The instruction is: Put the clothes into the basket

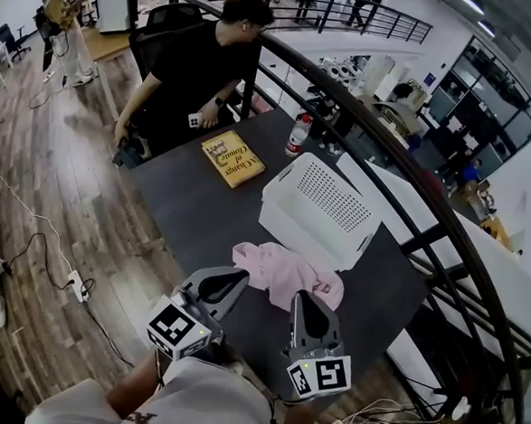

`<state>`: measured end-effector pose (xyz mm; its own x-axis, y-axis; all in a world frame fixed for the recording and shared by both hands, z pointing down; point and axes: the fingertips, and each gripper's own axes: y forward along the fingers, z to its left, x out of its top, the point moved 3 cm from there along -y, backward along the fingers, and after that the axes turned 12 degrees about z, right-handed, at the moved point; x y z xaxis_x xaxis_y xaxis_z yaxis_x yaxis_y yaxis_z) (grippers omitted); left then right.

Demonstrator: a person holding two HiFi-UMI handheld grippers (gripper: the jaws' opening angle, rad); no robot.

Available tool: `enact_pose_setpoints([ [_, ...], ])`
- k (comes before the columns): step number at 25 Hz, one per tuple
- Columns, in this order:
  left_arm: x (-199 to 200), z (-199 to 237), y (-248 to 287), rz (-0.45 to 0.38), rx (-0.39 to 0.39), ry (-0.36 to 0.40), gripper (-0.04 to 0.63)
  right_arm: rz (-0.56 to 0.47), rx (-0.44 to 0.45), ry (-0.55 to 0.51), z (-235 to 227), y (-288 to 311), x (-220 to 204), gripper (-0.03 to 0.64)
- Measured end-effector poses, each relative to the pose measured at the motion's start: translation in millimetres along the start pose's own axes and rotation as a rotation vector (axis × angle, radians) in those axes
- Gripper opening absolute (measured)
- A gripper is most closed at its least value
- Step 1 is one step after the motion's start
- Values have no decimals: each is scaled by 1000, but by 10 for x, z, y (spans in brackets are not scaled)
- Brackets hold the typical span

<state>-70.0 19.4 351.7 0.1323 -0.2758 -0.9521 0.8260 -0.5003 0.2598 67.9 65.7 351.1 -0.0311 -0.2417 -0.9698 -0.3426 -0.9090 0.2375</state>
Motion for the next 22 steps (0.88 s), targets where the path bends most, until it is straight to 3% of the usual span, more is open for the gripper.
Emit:
enact_pose_setpoints([
  [7,-77,333,192,15,-24,-21,5,54,-38,-31,-27,241,-103,21],
  [17,-364,225,580,64,-30,-48,5,228,-53,-116,-348,317,-607,21],
  [22,-572,210,750,99,-25,-64,5,329,-37,-109,-511,407,-956,23],
])
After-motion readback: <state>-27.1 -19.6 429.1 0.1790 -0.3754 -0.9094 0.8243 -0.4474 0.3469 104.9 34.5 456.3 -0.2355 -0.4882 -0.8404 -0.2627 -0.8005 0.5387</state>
